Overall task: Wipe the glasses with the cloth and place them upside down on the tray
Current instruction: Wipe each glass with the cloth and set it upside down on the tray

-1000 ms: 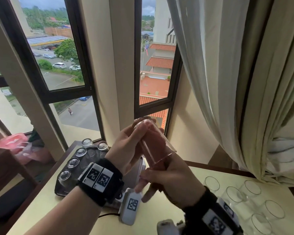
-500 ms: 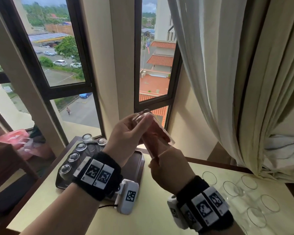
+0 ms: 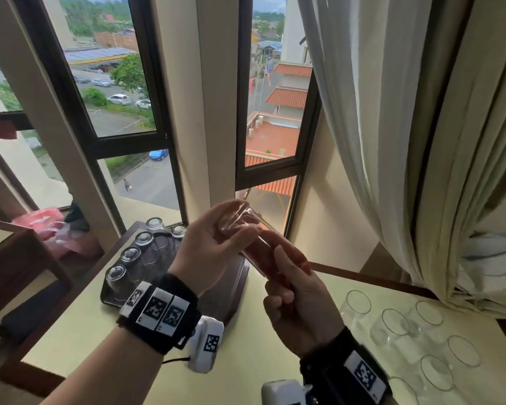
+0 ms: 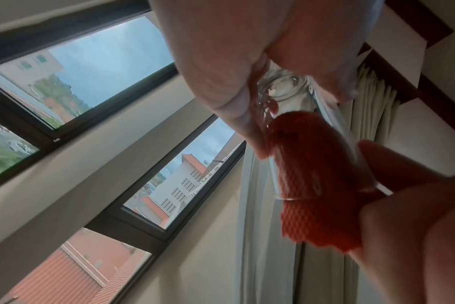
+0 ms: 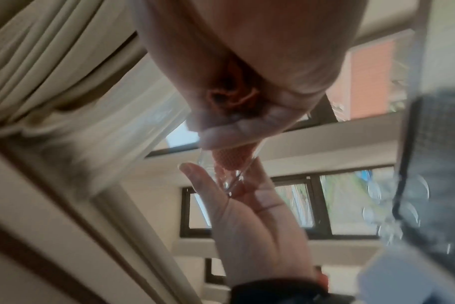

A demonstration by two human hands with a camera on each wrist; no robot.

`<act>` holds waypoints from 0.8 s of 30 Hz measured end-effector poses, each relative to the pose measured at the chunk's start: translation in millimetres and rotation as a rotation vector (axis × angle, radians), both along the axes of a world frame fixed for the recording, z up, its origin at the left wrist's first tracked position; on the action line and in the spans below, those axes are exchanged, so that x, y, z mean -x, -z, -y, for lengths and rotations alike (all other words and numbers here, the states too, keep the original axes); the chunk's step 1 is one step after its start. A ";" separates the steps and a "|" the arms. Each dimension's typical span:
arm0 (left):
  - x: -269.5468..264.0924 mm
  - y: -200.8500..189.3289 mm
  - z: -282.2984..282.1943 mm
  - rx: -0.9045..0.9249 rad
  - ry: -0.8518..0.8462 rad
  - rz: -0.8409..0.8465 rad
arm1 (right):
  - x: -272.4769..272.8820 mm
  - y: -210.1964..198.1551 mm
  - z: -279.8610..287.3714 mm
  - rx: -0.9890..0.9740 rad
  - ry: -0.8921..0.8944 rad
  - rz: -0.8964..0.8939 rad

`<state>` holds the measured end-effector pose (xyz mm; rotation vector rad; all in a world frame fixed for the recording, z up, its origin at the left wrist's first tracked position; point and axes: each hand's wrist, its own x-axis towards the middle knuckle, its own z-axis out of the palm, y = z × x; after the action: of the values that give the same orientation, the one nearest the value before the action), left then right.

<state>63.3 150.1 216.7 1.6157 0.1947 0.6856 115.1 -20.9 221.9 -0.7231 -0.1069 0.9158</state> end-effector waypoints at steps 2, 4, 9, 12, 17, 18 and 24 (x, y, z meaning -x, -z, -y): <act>9.9 5.2 5.4 -0.076 -0.058 -0.014 | 4.5 -0.3 3.4 0.166 0.080 0.191; 21.2 13.4 6.3 -0.077 -0.140 -0.017 | 9.1 4.5 7.1 0.291 0.127 0.320; 58.1 42.5 -9.8 -0.044 -0.351 -0.098 | 11.9 50.5 8.8 0.661 0.358 0.669; 79.5 59.4 -19.1 -0.090 -0.398 -0.209 | 6.4 76.9 7.7 0.864 0.437 1.015; 95.5 98.9 -52.8 -0.102 -0.488 -0.375 | -5.8 93.3 -1.5 0.820 0.559 1.572; 93.7 108.5 -62.5 -0.083 -0.509 -0.395 | -8.4 92.7 -6.7 0.765 0.520 1.667; 66.1 159.0 -120.8 -0.004 -0.617 -0.506 | -14.3 104.2 -33.3 0.573 0.105 1.717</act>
<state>-2.9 270.9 57.8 1.7157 1.0931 0.7177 129.4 12.4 117.7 -1.8684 -1.3320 -0.0343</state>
